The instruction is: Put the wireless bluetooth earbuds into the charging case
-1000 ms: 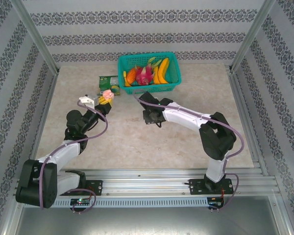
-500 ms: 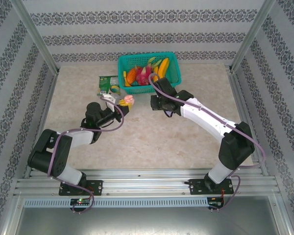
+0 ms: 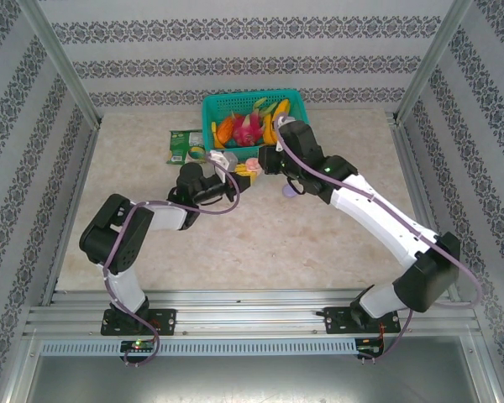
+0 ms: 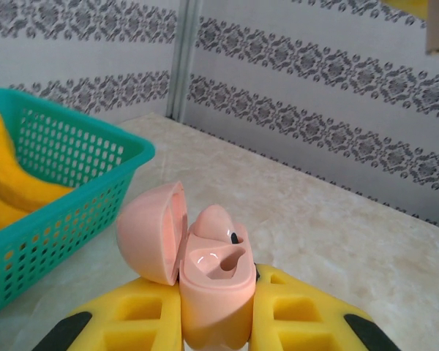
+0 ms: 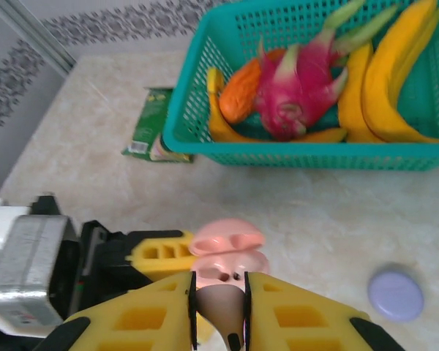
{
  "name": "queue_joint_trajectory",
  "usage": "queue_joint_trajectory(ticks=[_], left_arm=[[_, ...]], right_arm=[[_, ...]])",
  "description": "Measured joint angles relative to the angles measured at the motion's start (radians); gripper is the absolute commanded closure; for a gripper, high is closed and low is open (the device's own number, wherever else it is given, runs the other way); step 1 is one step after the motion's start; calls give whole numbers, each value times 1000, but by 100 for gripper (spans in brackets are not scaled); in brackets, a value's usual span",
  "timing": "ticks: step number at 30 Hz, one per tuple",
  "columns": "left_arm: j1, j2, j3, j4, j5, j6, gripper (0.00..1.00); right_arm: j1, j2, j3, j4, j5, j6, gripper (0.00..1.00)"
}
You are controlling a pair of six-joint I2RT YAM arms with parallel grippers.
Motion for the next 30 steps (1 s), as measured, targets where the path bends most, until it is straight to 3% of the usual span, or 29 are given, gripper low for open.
queue_joint_trajectory(ticks=[12,30], left_arm=[[-60,2,111,-29,25,67,100],[-80,-69,117,-84,40,130,100]], right_arm=[[-20,-94,-167,194,-52,-20,76],[-20,-163,-281,320,-24,4,77]])
